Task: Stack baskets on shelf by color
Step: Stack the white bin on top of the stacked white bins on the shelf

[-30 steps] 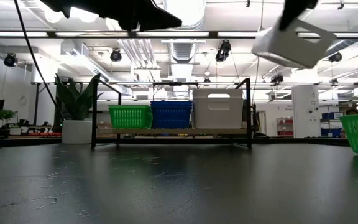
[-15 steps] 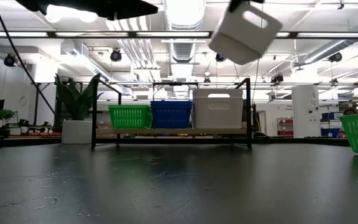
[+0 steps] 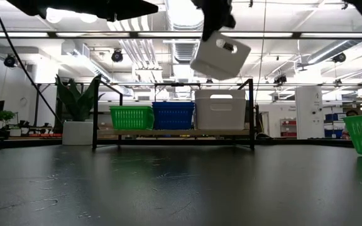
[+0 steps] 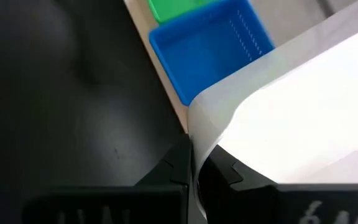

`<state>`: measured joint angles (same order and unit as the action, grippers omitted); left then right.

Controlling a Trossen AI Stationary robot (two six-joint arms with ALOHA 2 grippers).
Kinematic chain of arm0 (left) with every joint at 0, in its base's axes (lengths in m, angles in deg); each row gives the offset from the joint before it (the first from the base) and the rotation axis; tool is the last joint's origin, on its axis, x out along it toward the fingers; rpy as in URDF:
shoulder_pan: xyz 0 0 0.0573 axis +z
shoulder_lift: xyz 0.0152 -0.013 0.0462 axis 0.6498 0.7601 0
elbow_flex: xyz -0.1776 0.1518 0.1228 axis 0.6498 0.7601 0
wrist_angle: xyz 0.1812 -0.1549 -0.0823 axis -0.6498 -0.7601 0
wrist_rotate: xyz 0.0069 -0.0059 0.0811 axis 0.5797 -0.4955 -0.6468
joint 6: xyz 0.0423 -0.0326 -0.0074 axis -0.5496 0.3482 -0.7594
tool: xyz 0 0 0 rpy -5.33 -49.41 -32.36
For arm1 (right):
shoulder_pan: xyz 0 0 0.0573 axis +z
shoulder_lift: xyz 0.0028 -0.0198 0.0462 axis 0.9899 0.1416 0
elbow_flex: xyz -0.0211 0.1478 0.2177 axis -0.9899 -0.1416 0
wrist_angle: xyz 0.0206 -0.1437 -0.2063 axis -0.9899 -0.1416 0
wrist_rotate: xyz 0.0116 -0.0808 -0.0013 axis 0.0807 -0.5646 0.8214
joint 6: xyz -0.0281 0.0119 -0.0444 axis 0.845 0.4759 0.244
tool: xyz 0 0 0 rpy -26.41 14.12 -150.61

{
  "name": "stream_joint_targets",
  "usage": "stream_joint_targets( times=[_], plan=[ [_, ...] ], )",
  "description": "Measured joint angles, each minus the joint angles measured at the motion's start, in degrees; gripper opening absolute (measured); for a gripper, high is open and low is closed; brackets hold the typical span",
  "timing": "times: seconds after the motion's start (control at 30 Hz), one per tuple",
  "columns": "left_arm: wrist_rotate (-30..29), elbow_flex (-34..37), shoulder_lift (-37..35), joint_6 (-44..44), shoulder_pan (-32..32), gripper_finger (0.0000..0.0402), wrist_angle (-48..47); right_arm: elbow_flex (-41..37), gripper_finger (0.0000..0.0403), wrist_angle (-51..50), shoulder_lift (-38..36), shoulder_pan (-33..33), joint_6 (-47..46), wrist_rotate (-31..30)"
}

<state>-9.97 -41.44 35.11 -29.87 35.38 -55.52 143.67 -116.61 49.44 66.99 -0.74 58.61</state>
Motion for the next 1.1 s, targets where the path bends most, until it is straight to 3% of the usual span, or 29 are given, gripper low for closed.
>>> stream_joint_targets(
  times=[0.33, 1.1],
  plan=[
    [0.0, 0.0, 0.0, 0.1, 0.0, 0.0105, 0.0, 0.3, 0.0009, -3.5, 3.9, -4.3, 1.6, 2.1],
    [0.1, 0.0, 0.0, -0.2, 0.0, 0.0105, 1.1, 0.3, 0.0009, -2.7, 10.4, -5.4, 1.5, 4.6]
  ],
)
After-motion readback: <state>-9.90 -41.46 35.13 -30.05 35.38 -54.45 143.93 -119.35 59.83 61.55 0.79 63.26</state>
